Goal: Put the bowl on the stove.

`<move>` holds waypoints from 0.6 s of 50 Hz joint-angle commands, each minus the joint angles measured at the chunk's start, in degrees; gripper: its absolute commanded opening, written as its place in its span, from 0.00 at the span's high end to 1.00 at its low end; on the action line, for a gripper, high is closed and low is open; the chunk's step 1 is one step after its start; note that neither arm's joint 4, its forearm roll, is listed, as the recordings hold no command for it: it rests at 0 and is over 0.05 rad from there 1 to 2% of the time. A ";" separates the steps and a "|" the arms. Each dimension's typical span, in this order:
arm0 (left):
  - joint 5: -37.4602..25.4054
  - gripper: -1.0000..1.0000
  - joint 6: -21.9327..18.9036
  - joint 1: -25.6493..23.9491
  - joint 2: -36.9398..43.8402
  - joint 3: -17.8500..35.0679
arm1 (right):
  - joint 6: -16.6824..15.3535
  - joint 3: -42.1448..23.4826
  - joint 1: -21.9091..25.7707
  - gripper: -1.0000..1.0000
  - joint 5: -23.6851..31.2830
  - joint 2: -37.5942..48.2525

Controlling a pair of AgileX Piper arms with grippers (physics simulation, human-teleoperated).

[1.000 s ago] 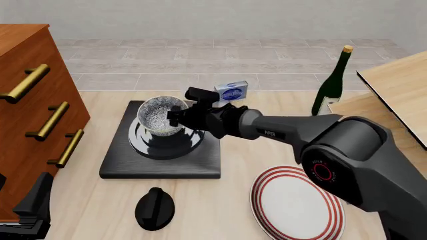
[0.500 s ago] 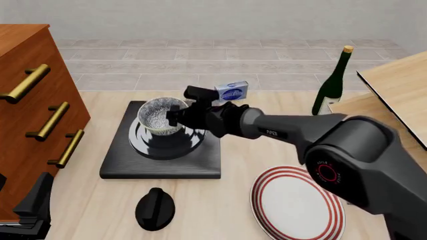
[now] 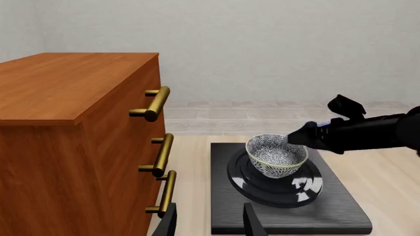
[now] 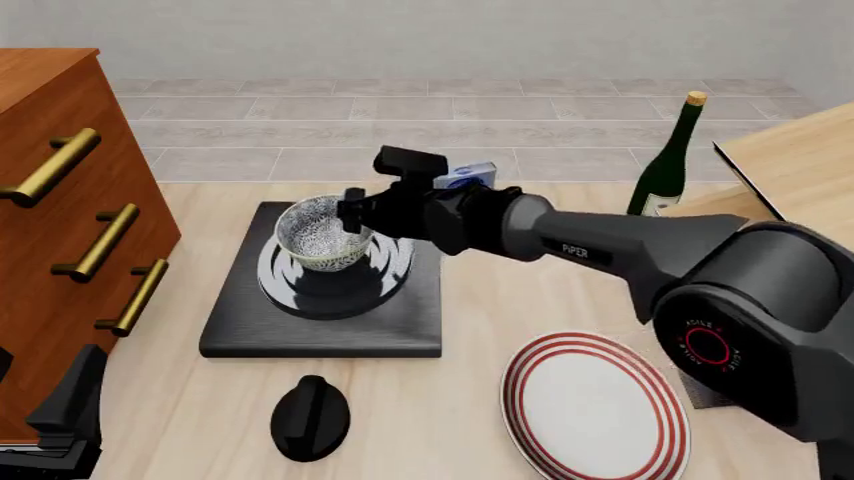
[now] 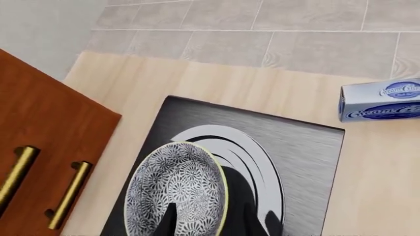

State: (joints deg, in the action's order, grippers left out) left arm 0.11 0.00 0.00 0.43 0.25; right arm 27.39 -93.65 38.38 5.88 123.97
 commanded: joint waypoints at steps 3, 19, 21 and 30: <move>0.00 0.00 0.00 0.00 0.00 0.00 | -1.02 1.33 -0.90 0.00 0.83 -2.84; 0.00 0.00 0.00 0.00 0.00 0.00 | -1.78 3.20 -0.99 0.00 1.36 -6.09; 0.00 0.00 0.00 0.00 0.00 0.00 | -1.91 3.66 -0.88 0.00 1.37 -6.79; 0.00 0.00 0.00 0.00 0.00 0.00 | -2.41 8.06 0.40 0.00 0.60 -11.95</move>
State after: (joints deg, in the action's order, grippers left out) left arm 0.11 0.00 0.00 0.43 0.25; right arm 25.54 -89.01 37.94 6.86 116.31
